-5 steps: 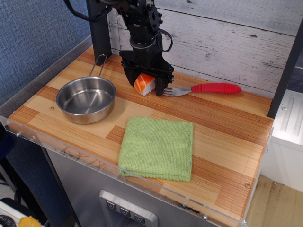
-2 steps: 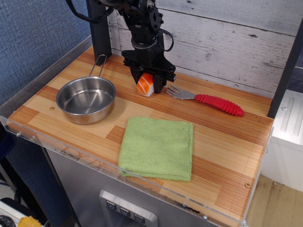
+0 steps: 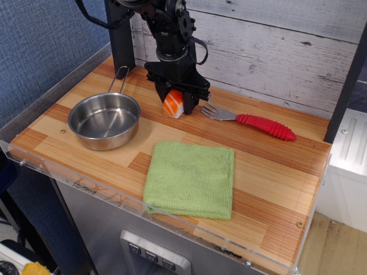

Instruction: Put the bread piece near the green cloth.

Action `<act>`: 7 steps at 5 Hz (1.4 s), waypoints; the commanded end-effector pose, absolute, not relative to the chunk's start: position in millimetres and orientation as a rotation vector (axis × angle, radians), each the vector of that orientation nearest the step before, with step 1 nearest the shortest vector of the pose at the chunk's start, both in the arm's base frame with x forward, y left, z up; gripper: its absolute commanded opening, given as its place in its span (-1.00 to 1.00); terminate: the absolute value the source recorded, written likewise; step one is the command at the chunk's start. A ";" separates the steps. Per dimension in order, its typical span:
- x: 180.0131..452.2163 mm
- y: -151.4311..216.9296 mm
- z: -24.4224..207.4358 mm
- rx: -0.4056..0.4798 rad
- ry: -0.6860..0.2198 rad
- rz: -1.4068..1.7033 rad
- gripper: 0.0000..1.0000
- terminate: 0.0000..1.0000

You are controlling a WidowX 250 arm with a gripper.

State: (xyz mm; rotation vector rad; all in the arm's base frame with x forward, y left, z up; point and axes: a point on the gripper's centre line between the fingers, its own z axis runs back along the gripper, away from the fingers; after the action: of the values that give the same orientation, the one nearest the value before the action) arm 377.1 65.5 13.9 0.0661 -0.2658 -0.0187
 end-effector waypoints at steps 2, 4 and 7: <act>361.4 75.6 73.6 0.073 -0.340 0.026 -1.00 -1.00; 338.3 40.8 89.7 0.046 -0.363 -0.038 -1.00 -1.00; 304.2 -34.4 93.3 0.004 -0.360 -0.215 -1.00 -1.00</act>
State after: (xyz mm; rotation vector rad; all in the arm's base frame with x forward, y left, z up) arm 302.0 -38.0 75.9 0.0015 -0.2983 -0.2187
